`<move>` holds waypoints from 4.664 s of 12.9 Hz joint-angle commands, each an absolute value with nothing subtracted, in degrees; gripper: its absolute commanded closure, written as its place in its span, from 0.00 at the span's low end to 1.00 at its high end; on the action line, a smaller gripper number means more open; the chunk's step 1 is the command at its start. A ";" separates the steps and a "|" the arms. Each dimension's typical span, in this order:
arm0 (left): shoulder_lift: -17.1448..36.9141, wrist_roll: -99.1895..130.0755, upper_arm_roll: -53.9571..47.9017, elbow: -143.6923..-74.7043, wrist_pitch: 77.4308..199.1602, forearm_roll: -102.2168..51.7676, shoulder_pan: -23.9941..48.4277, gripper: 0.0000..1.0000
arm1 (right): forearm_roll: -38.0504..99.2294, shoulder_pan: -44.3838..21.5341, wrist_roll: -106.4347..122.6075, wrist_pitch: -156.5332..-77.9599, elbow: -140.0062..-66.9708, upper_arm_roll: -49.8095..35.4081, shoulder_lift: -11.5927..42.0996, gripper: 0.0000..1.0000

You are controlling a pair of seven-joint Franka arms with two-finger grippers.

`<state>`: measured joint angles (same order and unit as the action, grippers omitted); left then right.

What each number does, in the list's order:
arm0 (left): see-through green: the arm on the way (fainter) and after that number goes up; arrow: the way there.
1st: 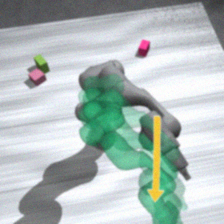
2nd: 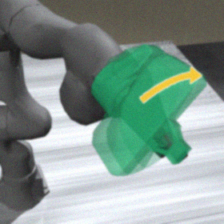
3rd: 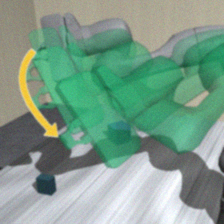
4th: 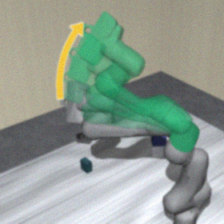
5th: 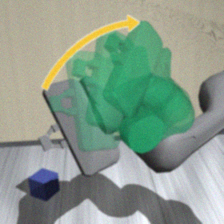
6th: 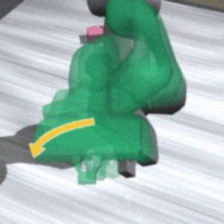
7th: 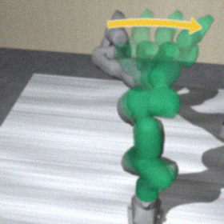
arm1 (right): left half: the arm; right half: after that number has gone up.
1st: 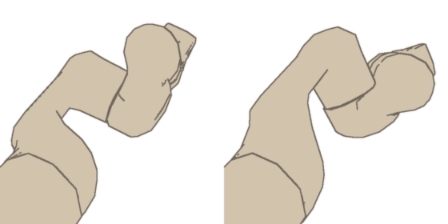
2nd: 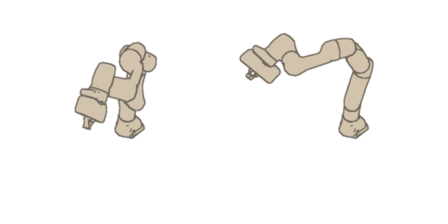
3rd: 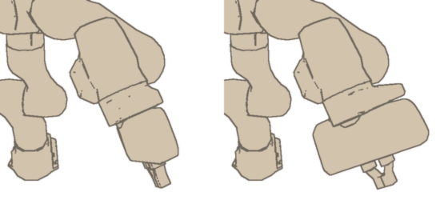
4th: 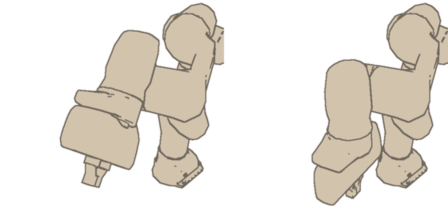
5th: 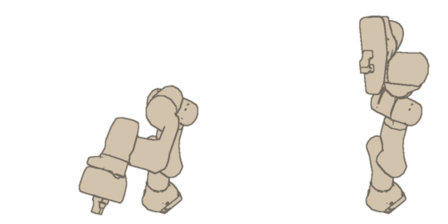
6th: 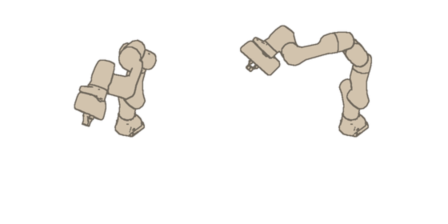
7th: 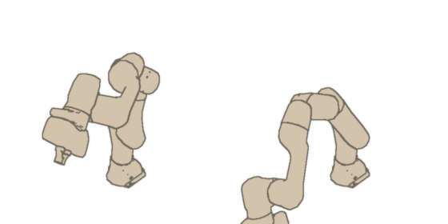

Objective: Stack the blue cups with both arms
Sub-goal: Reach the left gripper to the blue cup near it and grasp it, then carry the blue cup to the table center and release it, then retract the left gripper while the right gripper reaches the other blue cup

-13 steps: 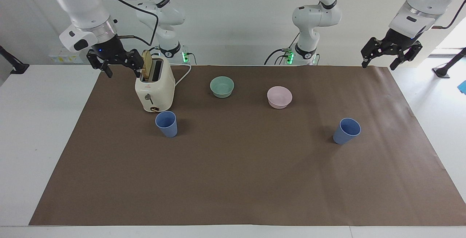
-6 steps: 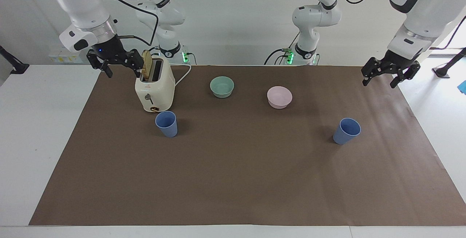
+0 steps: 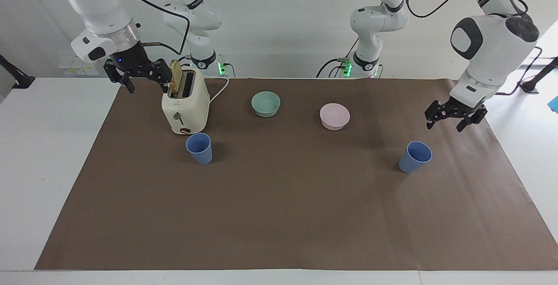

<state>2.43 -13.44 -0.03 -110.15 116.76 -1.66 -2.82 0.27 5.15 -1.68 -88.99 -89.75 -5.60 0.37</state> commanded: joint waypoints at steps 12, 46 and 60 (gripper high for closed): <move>11.24 -14.77 -0.44 -115.75 132.70 -5.01 -3.34 0.13 | 1.58 6.15 -2.11 -89.30 -90.00 -6.15 0.18 0.00; 11.07 25.40 -1.05 -115.58 134.47 -5.01 27.42 0.19 | 1.50 6.24 -2.20 -88.60 -90.09 -6.15 0.09 0.00; -0.26 -1.22 -0.26 -96.35 100.66 -1.67 7.21 0.00 | 3.34 5.36 -2.20 -113.45 -107.75 -6.24 5.79 0.00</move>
